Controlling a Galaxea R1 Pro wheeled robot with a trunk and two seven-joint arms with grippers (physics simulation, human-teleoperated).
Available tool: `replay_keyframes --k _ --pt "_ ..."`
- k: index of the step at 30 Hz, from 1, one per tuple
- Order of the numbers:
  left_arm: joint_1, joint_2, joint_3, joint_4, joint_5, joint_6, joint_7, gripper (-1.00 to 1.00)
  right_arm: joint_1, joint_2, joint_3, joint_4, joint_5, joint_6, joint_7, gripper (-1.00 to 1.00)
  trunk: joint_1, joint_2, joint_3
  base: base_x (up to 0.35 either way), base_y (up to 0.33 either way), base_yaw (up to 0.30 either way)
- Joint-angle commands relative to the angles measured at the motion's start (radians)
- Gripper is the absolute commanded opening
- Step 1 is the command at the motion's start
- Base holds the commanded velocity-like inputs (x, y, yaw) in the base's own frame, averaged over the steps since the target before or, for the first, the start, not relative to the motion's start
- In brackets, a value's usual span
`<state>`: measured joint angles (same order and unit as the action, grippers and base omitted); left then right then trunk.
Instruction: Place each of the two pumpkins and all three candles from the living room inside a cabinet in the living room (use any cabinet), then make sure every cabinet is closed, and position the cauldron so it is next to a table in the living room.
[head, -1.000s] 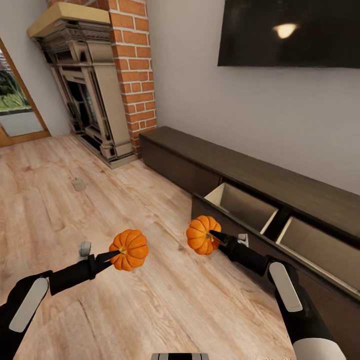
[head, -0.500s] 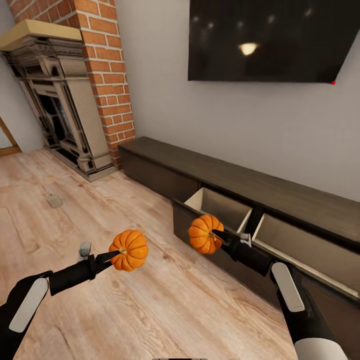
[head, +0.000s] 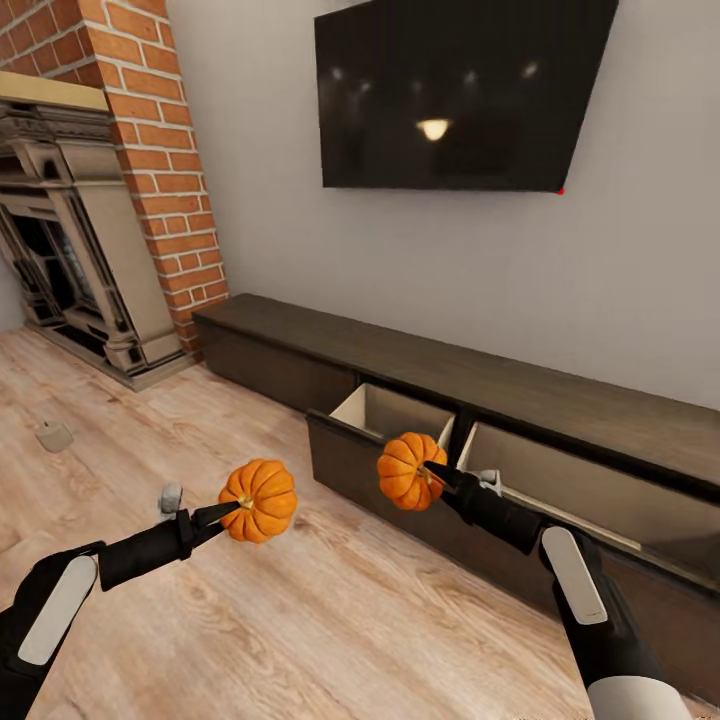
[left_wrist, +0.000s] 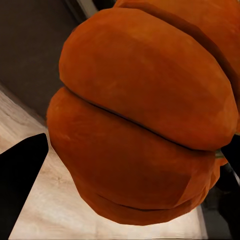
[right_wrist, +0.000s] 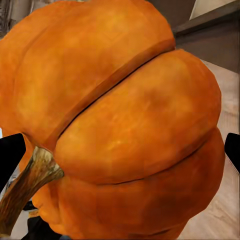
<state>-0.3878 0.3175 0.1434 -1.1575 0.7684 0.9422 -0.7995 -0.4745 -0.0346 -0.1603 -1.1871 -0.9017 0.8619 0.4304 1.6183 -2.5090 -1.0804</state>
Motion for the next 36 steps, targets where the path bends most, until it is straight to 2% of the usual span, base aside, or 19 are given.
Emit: replay_keyframes --k 1,36 --pt "0.000 0.000 0.002 -0.001 0.011 0.009 -0.004 -1.00 -0.001 0.001 -0.002 0.001 -0.010 0.008 0.005 -1.00 -0.001 0.000 0.003 -0.001 0.000 -0.270" --pt "0.000 -0.002 -0.002 -0.001 0.009 0.009 -0.005 -1.00 -0.001 0.001 -0.022 0.024 -0.011 0.008 0.007 -1.00 -0.016 0.008 0.122 0.000 0.000 -0.270"
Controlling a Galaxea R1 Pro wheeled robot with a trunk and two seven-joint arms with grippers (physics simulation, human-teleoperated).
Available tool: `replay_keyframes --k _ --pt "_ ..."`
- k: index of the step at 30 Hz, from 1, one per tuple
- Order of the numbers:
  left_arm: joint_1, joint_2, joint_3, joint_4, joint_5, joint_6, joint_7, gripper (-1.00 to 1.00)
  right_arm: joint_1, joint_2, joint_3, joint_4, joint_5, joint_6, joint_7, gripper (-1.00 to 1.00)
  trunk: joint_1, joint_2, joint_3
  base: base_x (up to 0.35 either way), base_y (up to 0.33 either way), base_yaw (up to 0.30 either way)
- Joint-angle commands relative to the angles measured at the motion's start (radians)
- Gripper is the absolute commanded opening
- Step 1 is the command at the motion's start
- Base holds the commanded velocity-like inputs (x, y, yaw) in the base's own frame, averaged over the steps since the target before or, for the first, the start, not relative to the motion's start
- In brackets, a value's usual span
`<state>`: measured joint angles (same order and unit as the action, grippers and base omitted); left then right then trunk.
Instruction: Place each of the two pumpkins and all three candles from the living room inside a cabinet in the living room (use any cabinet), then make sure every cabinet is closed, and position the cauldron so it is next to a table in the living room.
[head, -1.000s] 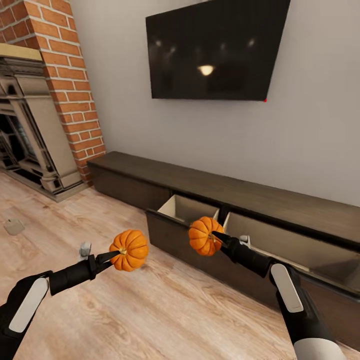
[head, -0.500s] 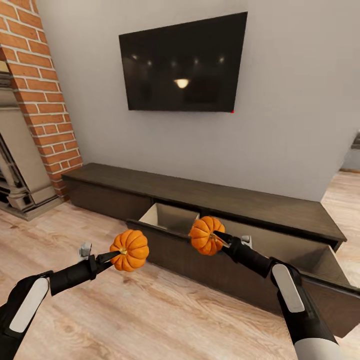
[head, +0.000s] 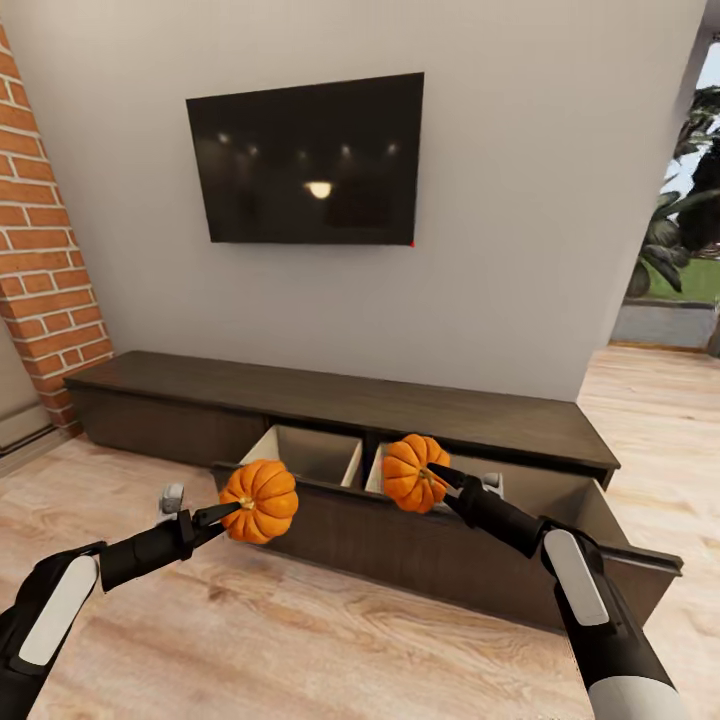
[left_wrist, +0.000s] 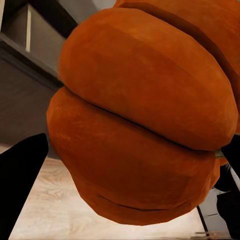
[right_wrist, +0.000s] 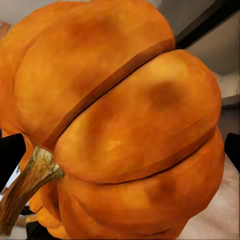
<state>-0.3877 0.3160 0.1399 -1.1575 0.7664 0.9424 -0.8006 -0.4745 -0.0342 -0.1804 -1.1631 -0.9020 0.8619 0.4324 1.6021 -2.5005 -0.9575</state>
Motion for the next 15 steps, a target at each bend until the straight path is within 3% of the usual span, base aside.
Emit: replay_keyframes --k 1,15 --pt "0.000 0.000 0.001 -0.001 0.011 0.009 -0.004 -1.00 -0.001 0.000 -0.002 0.000 -0.011 0.008 0.005 -1.00 -0.001 0.000 0.003 0.000 0.000 -0.270" --pt "0.000 -0.001 0.001 -0.001 0.011 0.009 -0.004 -1.00 -0.001 0.000 -0.002 0.002 -0.011 0.008 0.005 -1.00 -0.037 0.064 0.036 0.000 0.000 -0.270"
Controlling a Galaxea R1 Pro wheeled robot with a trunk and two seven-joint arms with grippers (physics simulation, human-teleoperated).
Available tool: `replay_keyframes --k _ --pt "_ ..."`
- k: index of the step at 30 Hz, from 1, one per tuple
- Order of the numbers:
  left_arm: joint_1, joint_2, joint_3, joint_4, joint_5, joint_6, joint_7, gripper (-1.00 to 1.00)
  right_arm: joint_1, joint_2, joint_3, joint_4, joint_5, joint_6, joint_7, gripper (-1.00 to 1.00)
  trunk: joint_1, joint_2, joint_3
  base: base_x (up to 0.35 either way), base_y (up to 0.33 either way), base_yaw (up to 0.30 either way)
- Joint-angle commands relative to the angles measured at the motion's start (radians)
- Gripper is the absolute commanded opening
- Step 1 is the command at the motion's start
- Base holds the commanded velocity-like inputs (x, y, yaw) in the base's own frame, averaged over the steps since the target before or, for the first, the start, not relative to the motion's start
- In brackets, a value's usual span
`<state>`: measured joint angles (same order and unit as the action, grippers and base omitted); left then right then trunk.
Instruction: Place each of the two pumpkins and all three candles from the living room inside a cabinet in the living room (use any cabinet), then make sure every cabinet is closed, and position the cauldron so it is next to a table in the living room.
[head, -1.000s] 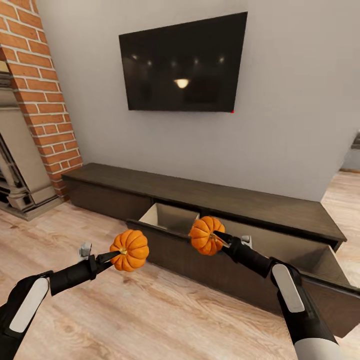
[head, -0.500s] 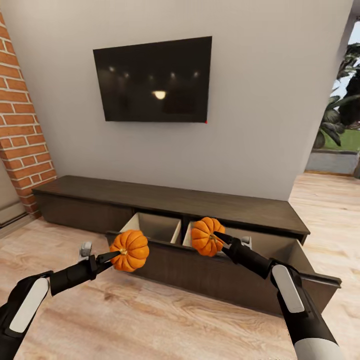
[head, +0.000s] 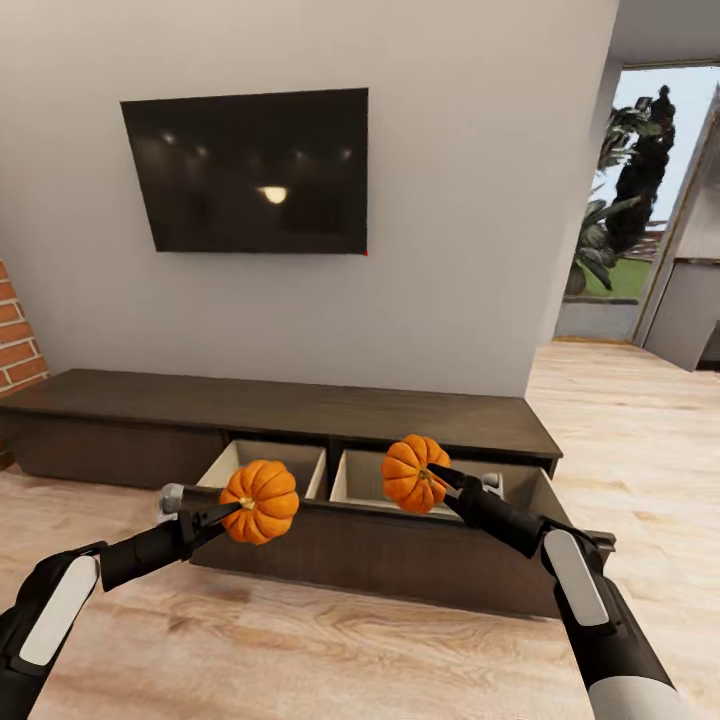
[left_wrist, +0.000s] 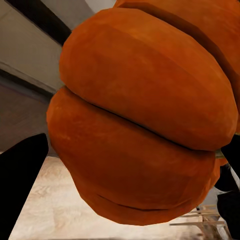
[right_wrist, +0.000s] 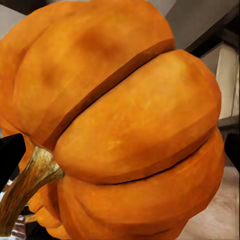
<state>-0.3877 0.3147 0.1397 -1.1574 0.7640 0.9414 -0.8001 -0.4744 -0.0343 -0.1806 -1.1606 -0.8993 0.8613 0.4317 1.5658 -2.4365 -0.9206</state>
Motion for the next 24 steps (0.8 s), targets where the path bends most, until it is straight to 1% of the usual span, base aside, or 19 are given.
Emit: replay_keyframes --k 1,13,24 --pt "0.000 0.000 0.001 -0.001 0.014 0.009 -0.005 -1.00 -0.001 0.001 -0.002 0.000 -0.013 0.008 0.005 -1.00 0.000 -0.001 -0.001 0.000 0.000 -0.270" --pt "0.000 0.000 0.001 -0.002 0.012 0.008 -0.005 -1.00 -0.001 0.001 -0.003 0.015 -0.013 0.008 0.007 -1.00 0.000 -0.001 -0.007 0.000 -0.009 -0.270" --pt "0.000 -0.001 0.001 -0.002 0.012 0.008 -0.005 -1.00 -0.001 0.001 -0.004 0.014 -0.013 0.008 0.007 -1.00 0.000 -0.001 -0.012 0.000 -0.150 -0.270"
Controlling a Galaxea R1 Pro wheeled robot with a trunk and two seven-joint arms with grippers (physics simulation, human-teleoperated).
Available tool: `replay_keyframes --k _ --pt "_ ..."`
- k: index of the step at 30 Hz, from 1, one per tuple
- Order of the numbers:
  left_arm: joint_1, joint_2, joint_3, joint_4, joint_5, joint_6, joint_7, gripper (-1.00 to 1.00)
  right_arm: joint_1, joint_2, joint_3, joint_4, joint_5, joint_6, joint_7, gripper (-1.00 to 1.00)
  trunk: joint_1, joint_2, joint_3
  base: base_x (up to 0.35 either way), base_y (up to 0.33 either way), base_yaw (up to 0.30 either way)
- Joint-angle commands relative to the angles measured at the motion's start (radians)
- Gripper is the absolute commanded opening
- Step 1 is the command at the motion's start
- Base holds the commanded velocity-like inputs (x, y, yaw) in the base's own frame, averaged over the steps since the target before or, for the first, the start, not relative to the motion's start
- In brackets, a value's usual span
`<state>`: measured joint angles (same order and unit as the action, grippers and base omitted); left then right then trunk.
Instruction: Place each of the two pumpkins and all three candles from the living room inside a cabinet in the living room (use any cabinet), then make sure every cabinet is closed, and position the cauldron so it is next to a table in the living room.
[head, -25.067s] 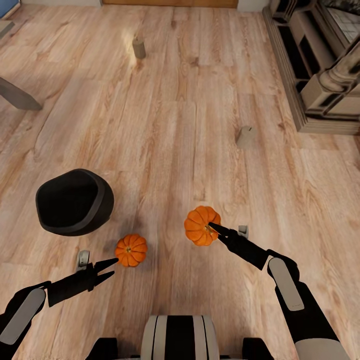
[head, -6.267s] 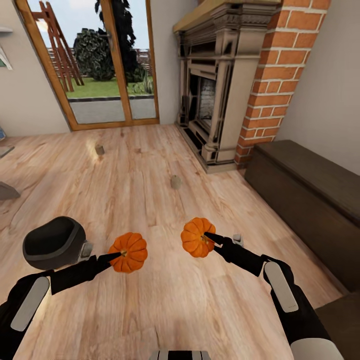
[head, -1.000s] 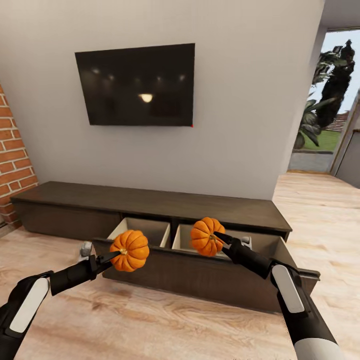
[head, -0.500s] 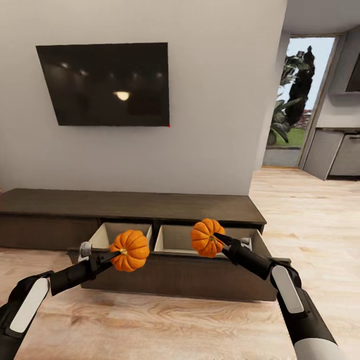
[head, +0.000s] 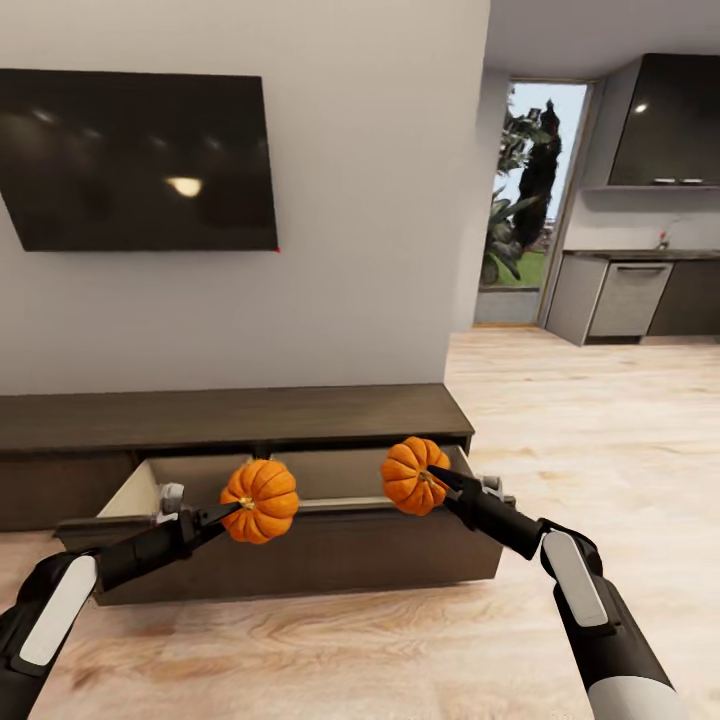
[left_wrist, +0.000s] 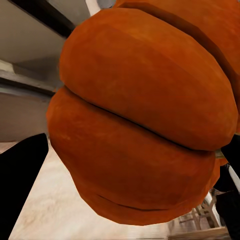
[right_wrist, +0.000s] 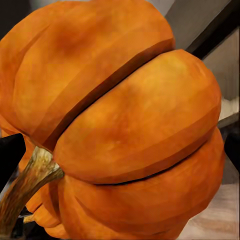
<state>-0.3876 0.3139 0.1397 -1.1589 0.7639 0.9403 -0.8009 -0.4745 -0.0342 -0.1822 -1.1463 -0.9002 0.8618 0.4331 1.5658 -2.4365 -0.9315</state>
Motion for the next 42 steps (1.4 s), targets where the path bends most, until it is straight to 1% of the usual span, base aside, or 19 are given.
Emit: replay_keyframes --k 1,4,8,21,31,42 --pt "-0.001 0.000 0.001 -0.001 0.012 0.009 -0.004 -1.00 -0.001 0.000 -0.002 0.000 -0.012 0.008 0.006 -1.00 0.000 -0.001 -0.001 0.000 -0.162 -0.270" --pt "-0.001 0.000 0.001 -0.001 0.012 0.009 -0.004 -1.00 -0.001 0.000 -0.002 -0.001 -0.012 0.008 0.006 -1.00 0.000 -0.001 -0.003 0.000 -0.164 -0.244" --pt "-0.001 0.001 0.001 0.001 0.014 0.009 -0.005 -1.00 -0.001 0.000 -0.002 -0.002 -0.012 0.008 0.005 -1.00 0.000 -0.001 -0.003 0.000 -0.042 -0.066" --pt "-0.001 0.001 0.001 0.001 0.014 0.009 -0.004 -1.00 -0.001 0.000 -0.002 -0.007 -0.011 0.007 0.001 -1.00 0.000 -0.001 -0.003 0.000 -0.005 -0.004" --pt "-0.001 -0.001 0.001 0.000 0.012 0.009 -0.004 -1.00 -0.001 0.000 -0.002 -0.008 -0.009 0.007 -0.002 -1.00 0.000 -0.001 -0.003 0.000 -0.151 0.000" --pt "-0.001 -0.004 0.001 0.001 0.012 0.009 -0.004 -1.00 -0.001 0.000 0.000 -0.014 -0.009 0.004 -0.002 -1.00 0.000 -0.001 -0.006 0.000 -0.016 0.000"
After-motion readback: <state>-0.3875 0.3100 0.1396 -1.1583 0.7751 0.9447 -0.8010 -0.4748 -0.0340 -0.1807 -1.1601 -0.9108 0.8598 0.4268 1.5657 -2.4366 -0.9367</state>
